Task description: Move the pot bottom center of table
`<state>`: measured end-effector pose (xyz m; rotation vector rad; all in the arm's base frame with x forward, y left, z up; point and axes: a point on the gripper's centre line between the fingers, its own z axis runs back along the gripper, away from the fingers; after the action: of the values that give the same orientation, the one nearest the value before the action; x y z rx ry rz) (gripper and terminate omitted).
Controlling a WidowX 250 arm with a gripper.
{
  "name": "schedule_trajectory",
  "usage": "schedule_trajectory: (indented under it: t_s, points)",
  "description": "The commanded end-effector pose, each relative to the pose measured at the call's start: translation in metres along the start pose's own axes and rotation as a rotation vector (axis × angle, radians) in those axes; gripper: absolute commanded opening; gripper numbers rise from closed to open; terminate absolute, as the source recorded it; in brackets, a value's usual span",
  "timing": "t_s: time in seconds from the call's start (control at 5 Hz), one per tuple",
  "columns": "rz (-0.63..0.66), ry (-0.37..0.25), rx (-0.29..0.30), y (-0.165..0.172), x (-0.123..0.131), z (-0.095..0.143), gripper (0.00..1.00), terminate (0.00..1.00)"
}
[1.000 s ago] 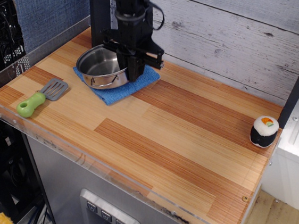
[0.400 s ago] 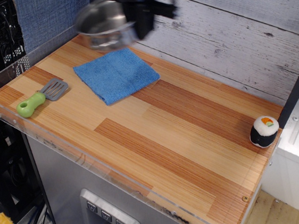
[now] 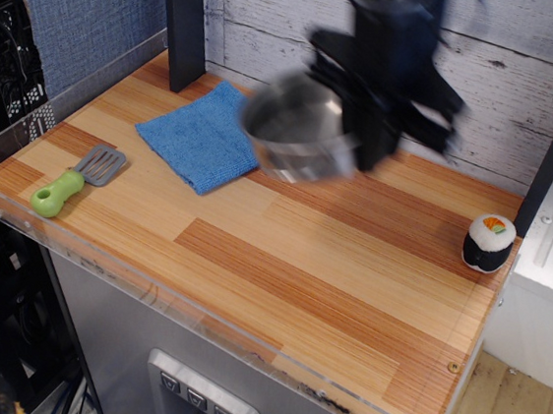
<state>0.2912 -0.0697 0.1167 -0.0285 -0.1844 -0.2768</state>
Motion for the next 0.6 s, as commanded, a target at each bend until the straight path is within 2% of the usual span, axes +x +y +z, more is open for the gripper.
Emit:
schedule_trajectory:
  t_s: [0.0,0.2,0.4]
  points:
    - [0.048,0.096,-0.004,0.007,-0.026,-0.045,0.0,0.0]
    - [0.113,0.192,0.007,0.029,-0.044,-0.078,0.0,0.0]
    - [0.132,0.204,0.019,0.039,-0.049,-0.084,0.0,0.0]
